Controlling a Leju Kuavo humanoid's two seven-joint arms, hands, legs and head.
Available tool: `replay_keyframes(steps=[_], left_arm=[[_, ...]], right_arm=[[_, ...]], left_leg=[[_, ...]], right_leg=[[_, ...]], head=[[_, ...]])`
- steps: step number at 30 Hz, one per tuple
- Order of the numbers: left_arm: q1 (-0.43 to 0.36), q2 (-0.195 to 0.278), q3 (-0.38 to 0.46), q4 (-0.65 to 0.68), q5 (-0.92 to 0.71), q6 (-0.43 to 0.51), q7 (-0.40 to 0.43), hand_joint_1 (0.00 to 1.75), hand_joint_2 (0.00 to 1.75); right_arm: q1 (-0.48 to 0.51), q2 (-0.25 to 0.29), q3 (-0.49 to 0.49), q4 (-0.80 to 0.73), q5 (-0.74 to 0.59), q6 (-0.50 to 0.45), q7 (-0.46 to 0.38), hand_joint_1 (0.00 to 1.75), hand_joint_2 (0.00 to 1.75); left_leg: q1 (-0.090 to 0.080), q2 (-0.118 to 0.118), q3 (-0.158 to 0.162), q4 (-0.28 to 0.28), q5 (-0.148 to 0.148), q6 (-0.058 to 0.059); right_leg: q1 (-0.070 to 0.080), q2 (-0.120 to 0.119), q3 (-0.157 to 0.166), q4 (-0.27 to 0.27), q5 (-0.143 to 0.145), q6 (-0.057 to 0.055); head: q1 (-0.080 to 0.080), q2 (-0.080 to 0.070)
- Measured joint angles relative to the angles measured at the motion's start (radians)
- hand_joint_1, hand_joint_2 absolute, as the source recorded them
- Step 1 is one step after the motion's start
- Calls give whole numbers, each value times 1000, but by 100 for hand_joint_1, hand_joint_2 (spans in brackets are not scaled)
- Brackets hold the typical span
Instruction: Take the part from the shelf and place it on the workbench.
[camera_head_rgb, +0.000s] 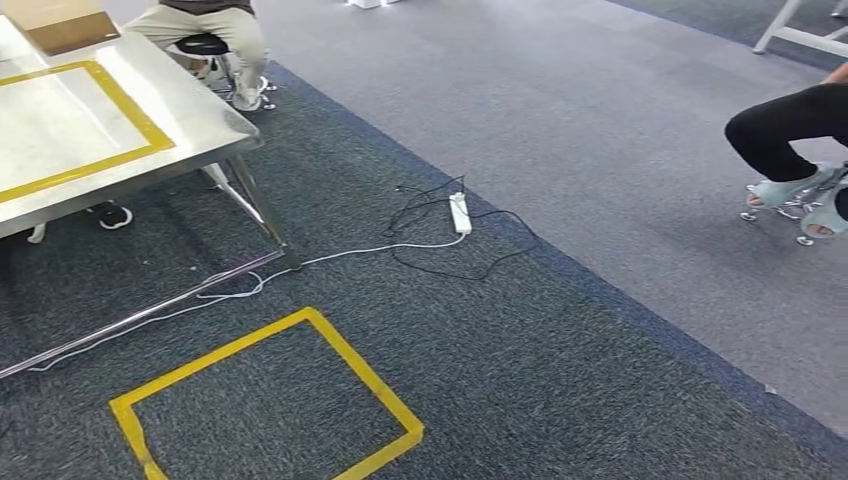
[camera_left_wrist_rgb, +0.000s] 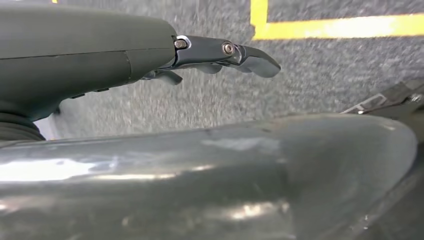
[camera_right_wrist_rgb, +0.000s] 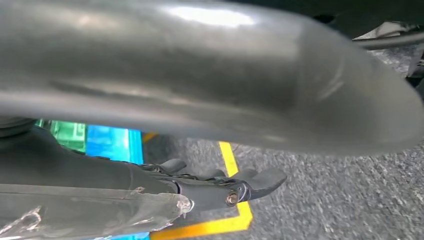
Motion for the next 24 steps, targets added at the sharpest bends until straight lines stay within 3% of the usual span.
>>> replay_keyframes(steps=[2,3,4,5,7,9,11,12,13,14,16,17,18,20,22,24], left_arm=[[-1,0,1,0,0,1,0,0,0],[-2,0,2,0,0,1,0,0,0],[-3,0,3,0,1,1,1,0,0],[-4,0,4,0,3,1,1,0,0],[-4,1,9,0,10,0,3,0,0],[-1,6,21,0,23,-2,6,0,0],[2,14,37,0,38,-5,10,0,0],[2,18,45,0,44,-7,11,0,0],[2,21,51,0,49,-8,12,0,0],[0,24,57,0,52,-8,13,0,0],[-1,28,66,0,56,-8,13,0,0],[-1,30,70,0,57,-8,13,0,0],[-1,32,73,0,57,-8,13,0,0],[-3,33,76,0,58,-8,13,0,0],[-6,34,79,0,57,-6,13,0,0],[-6,34,82,0,55,-4,13,0,0]], right_arm=[[-3,0,0,0,1,-1,0,0,0],[-2,0,0,0,1,-1,0,0,0],[0,0,1,0,2,-1,0,0,0],[3,0,1,0,5,0,-1,0,0],[5,0,4,1,16,4,-3,0,0],[-1,3,13,2,32,7,-8,0,0],[-5,7,22,6,45,8,-17,0,0],[-4,8,27,8,49,8,-25,0,0],[-2,10,30,10,51,7,-33,0,0],[-1,11,33,12,52,7,-39,0,0],[-4,14,37,14,53,6,-45,0,0],[-7,15,38,15,53,5,-46,0,0],[-9,17,40,16,53,4,-47,0,0],[-9,17,41,17,53,0,-47,0,0],[-8,18,42,18,53,-6,-45,0,0],[-11,19,42,18,53,-10,-45,0,0]], left_leg=[[6,-45,40,-88,23,3],[5,-51,45,-100,21,9],[4,-39,44,-101,21,17],[3,-27,44,-103,23,25],[4,0,45,-106,28,40],[0,32,45,-106,27,47],[-4,66,45,-106,26,49],[-5,80,45,-106,25,48],[-6,92,47,-106,24,47],[-6,103,50,-106,22,45],[-11,122,56,-105,16,36],[-14,131,59,-104,14,31],[-15,140,61,-105,13,25],[-13,154,66,-110,11,13],[-9,123,59,-82,-15,3],[-7,70,11,25,-78,-1]], right_leg=[[-1,25,-10,7,1,12],[-2,37,-17,7,3,19],[-5,47,-22,4,7,26],[-6,42,-26,4,8,32],[-5,-11,-47,45,-19,40],[-4,-72,-105,169,-87,45],[-5,-89,-157,286,-135,48],[-5,-92,-159,296,-131,48],[-5,-96,-138,264,-110,47],[-4,-110,-98,197,-78,44],[2,-153,-23,64,-32,34],[5,-167,-4,28,-22,28],[8,-168,-2,18,-22,23],[8,-143,-5,14,-17,10],[5,-120,-1,3,-9,-3],[3,-95,2,-2,-4,-11]], head=[[-2,0],[-3,0],[-3,0],[-3,0],[5,0],[14,0],[15,0],[16,0],[15,0],[16,0],[16,0],[16,0],[16,0],[16,0],[13,0],[7,0]])
